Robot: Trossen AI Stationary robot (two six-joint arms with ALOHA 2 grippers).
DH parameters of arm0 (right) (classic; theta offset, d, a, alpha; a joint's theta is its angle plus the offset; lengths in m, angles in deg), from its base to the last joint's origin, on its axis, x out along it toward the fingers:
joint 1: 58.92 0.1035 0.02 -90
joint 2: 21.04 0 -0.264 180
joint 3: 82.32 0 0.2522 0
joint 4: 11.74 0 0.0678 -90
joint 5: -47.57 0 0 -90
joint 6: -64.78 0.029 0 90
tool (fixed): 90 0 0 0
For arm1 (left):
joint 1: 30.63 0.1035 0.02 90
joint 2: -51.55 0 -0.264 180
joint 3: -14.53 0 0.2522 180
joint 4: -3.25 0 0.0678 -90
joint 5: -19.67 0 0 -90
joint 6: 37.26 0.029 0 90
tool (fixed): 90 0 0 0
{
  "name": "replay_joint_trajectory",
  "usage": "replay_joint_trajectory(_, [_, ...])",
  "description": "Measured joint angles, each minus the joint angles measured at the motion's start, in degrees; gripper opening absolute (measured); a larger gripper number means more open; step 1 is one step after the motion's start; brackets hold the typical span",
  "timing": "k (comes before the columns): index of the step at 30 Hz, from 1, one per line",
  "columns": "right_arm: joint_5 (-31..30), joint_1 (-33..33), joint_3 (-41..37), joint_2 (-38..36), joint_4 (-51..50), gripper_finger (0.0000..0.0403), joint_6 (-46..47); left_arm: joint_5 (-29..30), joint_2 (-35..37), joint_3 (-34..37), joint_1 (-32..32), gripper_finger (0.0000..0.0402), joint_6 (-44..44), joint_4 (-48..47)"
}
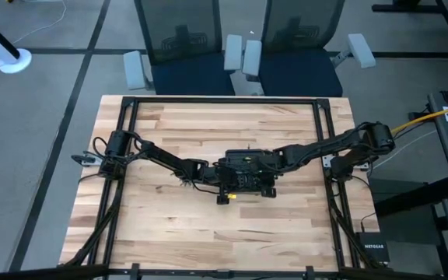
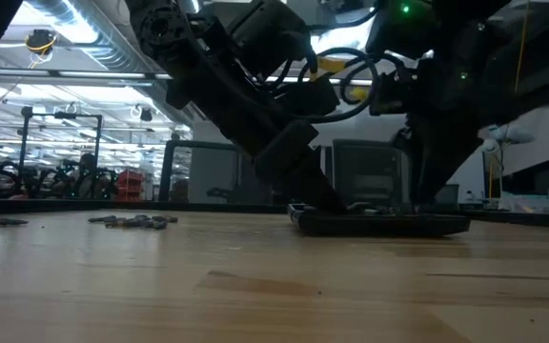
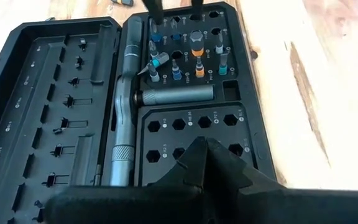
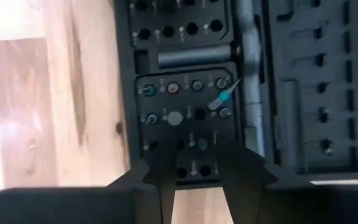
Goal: Prefit tool cases
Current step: Remove the blue socket bit from the black prefit tool case
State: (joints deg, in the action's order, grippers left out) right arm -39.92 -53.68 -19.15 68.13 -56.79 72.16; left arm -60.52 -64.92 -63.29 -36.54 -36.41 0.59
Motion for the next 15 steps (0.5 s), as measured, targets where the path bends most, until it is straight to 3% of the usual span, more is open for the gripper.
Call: replay_joint_trajectory(15, [0.4, 0.0, 0.1, 4.0, 0.6, 0.0108, -1.7, 0.0, 0.0, 0.0, 0.0, 0.0, -0.2, 0.0])
